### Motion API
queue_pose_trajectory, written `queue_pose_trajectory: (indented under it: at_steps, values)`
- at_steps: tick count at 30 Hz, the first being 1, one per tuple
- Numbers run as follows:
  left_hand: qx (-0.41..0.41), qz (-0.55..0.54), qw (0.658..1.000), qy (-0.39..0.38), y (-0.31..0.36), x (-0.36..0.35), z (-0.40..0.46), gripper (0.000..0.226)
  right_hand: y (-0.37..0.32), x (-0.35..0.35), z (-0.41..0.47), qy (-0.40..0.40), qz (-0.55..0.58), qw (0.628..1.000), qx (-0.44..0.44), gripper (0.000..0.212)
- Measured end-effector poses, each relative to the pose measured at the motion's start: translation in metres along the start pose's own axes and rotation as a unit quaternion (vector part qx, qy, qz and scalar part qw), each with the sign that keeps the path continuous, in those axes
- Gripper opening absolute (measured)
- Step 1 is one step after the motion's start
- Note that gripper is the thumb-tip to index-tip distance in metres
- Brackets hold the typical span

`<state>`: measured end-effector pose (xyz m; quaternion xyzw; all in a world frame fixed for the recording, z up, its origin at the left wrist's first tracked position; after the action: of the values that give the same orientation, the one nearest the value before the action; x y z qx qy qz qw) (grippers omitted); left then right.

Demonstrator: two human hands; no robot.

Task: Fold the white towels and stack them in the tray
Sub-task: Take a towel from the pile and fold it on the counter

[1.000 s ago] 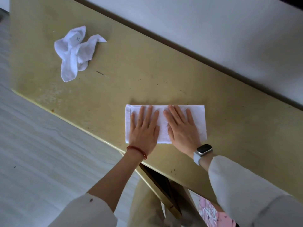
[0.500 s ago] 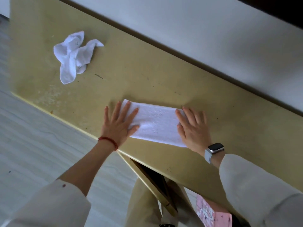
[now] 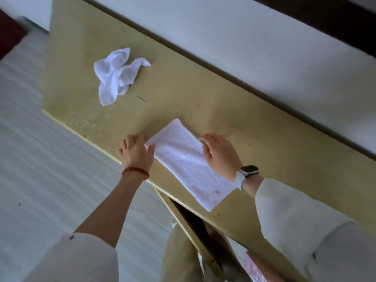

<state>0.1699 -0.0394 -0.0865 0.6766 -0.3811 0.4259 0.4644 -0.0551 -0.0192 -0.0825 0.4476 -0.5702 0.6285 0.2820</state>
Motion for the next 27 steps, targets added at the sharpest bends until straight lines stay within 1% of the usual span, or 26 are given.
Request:
queue_pose_trajectory:
  at_steps: [2, 4, 7, 10, 13, 16, 17, 19, 22, 24, 25, 26, 27]
  values:
    - [0.048, -0.026, 0.998, -0.024, 0.003, 0.001, 0.002, 0.037, -0.012, -0.005, 0.031, -0.014, 0.011, 1.0, -0.016, 0.032]
    - [0.085, -0.049, 0.994, -0.048, 0.005, 0.002, 0.007, 0.036, -0.022, -0.01, 0.06, -0.048, 0.002, 0.999, -0.017, 0.039]
    - [0.112, -0.06, 0.989, -0.078, 0.005, 0.0, 0.015, 0.031, -0.032, -0.015, 0.093, -0.119, -0.047, 0.991, 0.038, 0.046]
    - [0.108, -0.025, 0.988, -0.108, 0.005, 0.001, 0.021, 0.029, -0.037, -0.012, 0.111, -0.183, -0.082, 0.977, 0.078, 0.042]
    - [0.105, -0.003, 0.985, -0.134, 0.008, 0.003, 0.024, 0.032, -0.04, -0.007, 0.124, -0.238, -0.117, 0.962, 0.07, 0.034]
    - [0.084, -0.006, 0.99, -0.109, 0.011, 0.005, 0.02, 0.029, -0.044, -0.004, 0.134, -0.263, -0.18, 0.945, 0.08, 0.028]
    - [0.072, -0.016, 0.993, -0.097, 0.011, 0.005, 0.019, 0.027, -0.045, -0.004, 0.137, -0.269, -0.18, 0.943, 0.077, 0.024]
    - [0.057, -0.055, 0.992, -0.094, 0.009, 0.007, 0.017, 0.024, -0.046, 0.0, 0.138, -0.297, -0.118, 0.946, 0.05, 0.016]
    - [0.045, -0.14, 0.984, -0.103, 0.004, 0.012, 0.021, 0.024, -0.045, 0.009, 0.139, -0.316, -0.032, 0.947, 0.038, 0.015]
    - [0.033, -0.189, 0.975, -0.113, 0.003, 0.016, 0.026, 0.025, -0.043, 0.014, 0.141, -0.327, 0.004, 0.945, 0.026, 0.022]
    - [0.028, -0.207, 0.971, -0.116, 0.004, 0.018, 0.028, 0.024, -0.041, 0.015, 0.143, -0.333, 0.014, 0.943, 0.019, 0.02]
    - [0.023, -0.224, 0.967, -0.116, 0.005, 0.019, 0.03, 0.024, -0.04, 0.015, 0.145, -0.337, 0.014, 0.941, 0.016, 0.013]
    - [0.021, -0.238, 0.965, -0.11, 0.006, 0.021, 0.032, 0.024, -0.039, 0.016, 0.147, -0.339, 0.008, 0.941, 0.012, 0.015]
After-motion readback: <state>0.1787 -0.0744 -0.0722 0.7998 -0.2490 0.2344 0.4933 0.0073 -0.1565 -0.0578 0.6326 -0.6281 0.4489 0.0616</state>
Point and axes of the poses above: each hand's wrist, its own z-axis towards the middle knuckle, its own x-axis out of the back of the hand, y = z × x, the point moved 1 cm from there along z, towards the middle knuckle, and after that the axes turned 1 degree about y, right-handed, at the moved point
